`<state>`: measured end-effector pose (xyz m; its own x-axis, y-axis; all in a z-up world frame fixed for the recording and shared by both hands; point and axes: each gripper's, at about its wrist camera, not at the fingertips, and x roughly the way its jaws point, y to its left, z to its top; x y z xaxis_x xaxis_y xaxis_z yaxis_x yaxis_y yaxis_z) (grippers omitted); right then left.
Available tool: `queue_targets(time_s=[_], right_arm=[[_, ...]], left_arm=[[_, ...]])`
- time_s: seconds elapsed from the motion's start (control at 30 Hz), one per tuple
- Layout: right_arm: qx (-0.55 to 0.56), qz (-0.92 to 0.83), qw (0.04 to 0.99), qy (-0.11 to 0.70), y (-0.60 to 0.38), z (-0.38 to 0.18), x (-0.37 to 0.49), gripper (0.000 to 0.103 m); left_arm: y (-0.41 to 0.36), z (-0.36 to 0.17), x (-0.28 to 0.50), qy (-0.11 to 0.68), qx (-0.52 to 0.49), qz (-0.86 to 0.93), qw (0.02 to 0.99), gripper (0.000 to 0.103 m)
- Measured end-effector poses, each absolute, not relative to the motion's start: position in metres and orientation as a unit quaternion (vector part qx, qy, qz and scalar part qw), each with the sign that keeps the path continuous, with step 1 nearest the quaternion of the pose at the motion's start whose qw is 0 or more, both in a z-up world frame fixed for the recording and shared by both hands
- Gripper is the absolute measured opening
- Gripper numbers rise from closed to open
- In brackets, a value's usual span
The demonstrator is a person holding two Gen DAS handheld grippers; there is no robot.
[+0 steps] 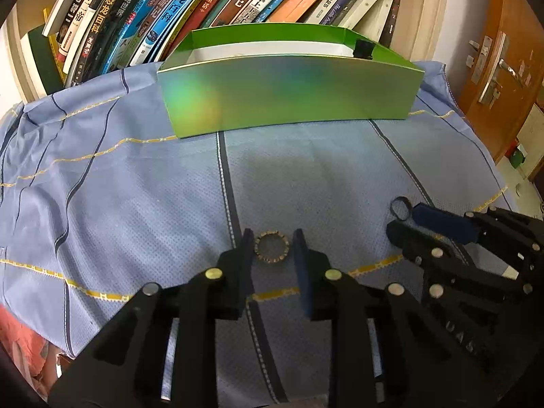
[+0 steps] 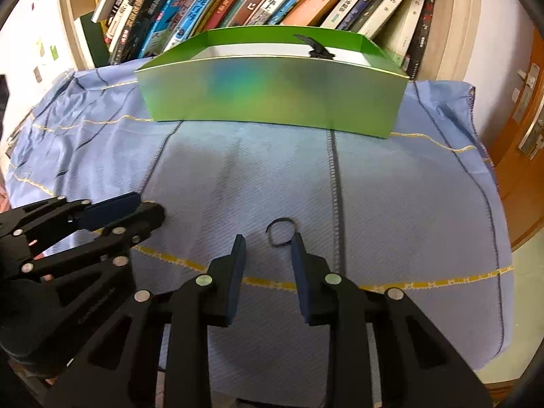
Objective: Organize jewelry
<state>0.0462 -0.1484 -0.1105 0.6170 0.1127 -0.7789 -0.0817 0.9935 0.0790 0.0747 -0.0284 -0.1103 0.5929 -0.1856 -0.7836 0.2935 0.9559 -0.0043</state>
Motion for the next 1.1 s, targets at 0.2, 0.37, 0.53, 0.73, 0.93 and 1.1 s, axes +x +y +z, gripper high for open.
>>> queue_targets(time_s=[0.2,0.37,0.53,0.73,0.93,1.1], right_arm=[[0.043,0.061,0.897,0.435,-0.161,-0.109,0.044,0.029],[0.044,0.052,0.898,0.435,-0.167,-0.110,0.049,0.029],[0.017,0.045,0.901,0.431,-0.157,-0.111,0.057,0.029],[-0.007,0.033,0.904,0.426,-0.150,-0.112,0.061,0.029],[-0.008,0.031,0.906,0.423,-0.150,-0.112,0.060,0.029],[-0.004,0.030,0.906,0.422,-0.151,-0.112,0.060,0.023]], left_arm=[[-0.022,-0.110,0.073,0.432,0.057,-0.132,0.891,0.025],[-0.021,-0.109,0.072,0.432,0.052,-0.134,0.890,0.030],[-0.025,-0.110,0.071,0.428,0.055,-0.135,0.892,0.031],[-0.025,-0.111,0.072,0.422,0.056,-0.136,0.894,0.031],[-0.026,-0.112,0.072,0.415,0.063,-0.131,0.898,0.025],[-0.028,-0.111,0.072,0.415,0.062,-0.125,0.899,0.022]])
